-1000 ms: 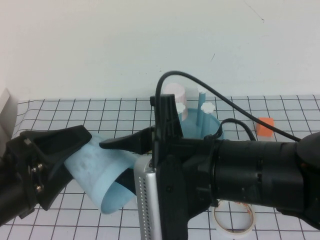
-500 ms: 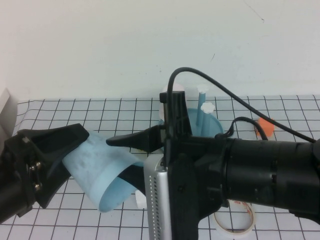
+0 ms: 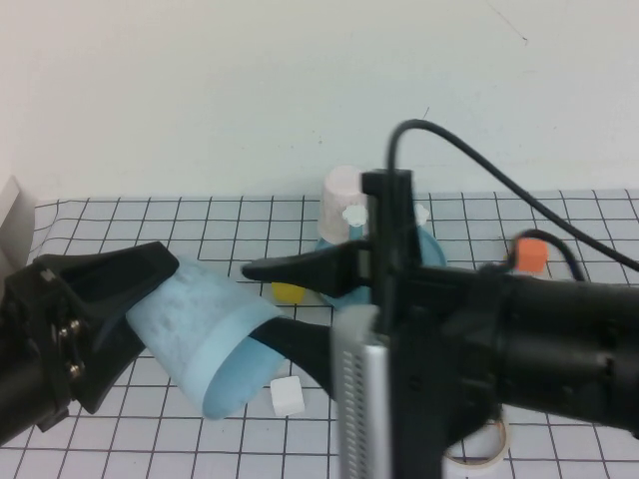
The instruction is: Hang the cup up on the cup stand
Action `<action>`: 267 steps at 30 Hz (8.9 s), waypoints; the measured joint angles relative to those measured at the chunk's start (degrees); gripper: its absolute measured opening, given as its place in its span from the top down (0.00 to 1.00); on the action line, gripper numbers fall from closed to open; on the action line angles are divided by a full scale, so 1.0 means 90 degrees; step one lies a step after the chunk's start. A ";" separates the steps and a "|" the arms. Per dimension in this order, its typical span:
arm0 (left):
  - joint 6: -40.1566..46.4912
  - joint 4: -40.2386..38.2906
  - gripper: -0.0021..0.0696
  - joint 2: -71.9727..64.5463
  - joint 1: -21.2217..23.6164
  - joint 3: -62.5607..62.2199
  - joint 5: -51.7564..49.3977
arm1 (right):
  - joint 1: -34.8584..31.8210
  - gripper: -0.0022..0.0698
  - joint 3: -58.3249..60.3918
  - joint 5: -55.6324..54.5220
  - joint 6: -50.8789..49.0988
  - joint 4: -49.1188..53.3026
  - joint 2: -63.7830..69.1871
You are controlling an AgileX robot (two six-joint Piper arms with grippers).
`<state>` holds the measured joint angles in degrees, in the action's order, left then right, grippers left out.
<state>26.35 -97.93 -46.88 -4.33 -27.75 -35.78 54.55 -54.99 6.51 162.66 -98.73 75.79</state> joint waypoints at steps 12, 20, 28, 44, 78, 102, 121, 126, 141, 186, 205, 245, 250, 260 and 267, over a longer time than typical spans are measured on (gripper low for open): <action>0.1080 0.0083 0.24 0.0000 0.0000 -0.0574 0.0220 | 0.0000 0.55 0.0828 0.0000 -0.0362 0.0000 -0.1152; 0.3306 0.0083 0.24 0.0000 0.0000 -0.1387 0.0428 | 0.0000 0.56 0.0887 -0.0331 -0.2181 -0.0009 -0.2215; 0.5242 0.0072 0.24 0.0000 0.0000 -0.1632 0.0568 | 0.0000 0.61 0.0887 -0.1157 -0.2661 -0.0067 -0.2954; 0.6856 0.0072 0.24 0.0000 0.0000 -0.1632 0.0585 | 0.0000 0.64 0.0887 -0.3928 -0.2982 -0.0244 -0.3331; 0.7290 0.0094 0.24 -0.2418 0.0000 -0.3857 -0.0105 | 0.0000 0.65 0.0887 -0.4812 -0.2996 -0.0296 -0.3351; 0.8323 0.0153 0.24 -0.5082 -0.1061 -0.6126 -0.0058 | 0.0000 0.65 0.0887 -0.4812 -0.3008 -0.0296 -0.3351; 0.8877 0.0119 0.25 -0.8060 -0.2238 -0.8435 0.0741 | 0.0000 0.65 0.0887 -0.4812 -0.3008 -0.0296 -0.3351; 0.8877 0.0119 0.25 -0.8706 -0.2278 -0.8946 0.0784 | 0.0000 0.65 0.0887 -0.4812 -0.3008 -0.0296 -0.3351; 0.9572 0.0105 0.25 -0.9550 -0.2296 -0.9768 0.0529 | 0.0000 0.65 0.0887 -0.4812 -0.3008 -0.0296 -0.3351; 1.1823 0.0094 0.25 -1.0219 -0.2333 -0.9900 -0.0108 | 0.0000 0.67 0.0887 -0.4812 -0.3008 -0.0296 -0.3351; 1.1957 0.0132 0.25 -1.0290 -0.2333 -1.0395 0.0010 | 0.0000 0.67 0.0887 -0.4812 -0.3008 -0.0296 -0.3351; 0.9690 0.0137 0.09 -1.0553 -0.2333 -1.0395 0.0018 | 0.0000 0.67 0.0887 -0.4812 -0.3008 -0.0296 -0.3351; 0.9413 0.0137 0.11 -1.0540 -0.2333 -1.0395 -0.0018 | 0.0000 0.67 0.0887 -0.4812 -0.3008 -0.0296 -0.3351; 0.9313 0.0284 0.89 -0.9771 -0.2096 -1.0395 -0.0584 | 0.0000 0.67 0.0887 -0.4812 -0.3008 -0.0296 -0.3351; 0.8845 0.1330 0.97 -0.8752 -0.1713 -1.0395 -0.0866 | 0.0000 0.67 0.0887 -0.4812 -0.3008 -0.0296 -0.3351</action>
<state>105.96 -85.97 -125.65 -19.75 -121.31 -43.58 54.55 -47.00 -36.80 135.59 -101.40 45.63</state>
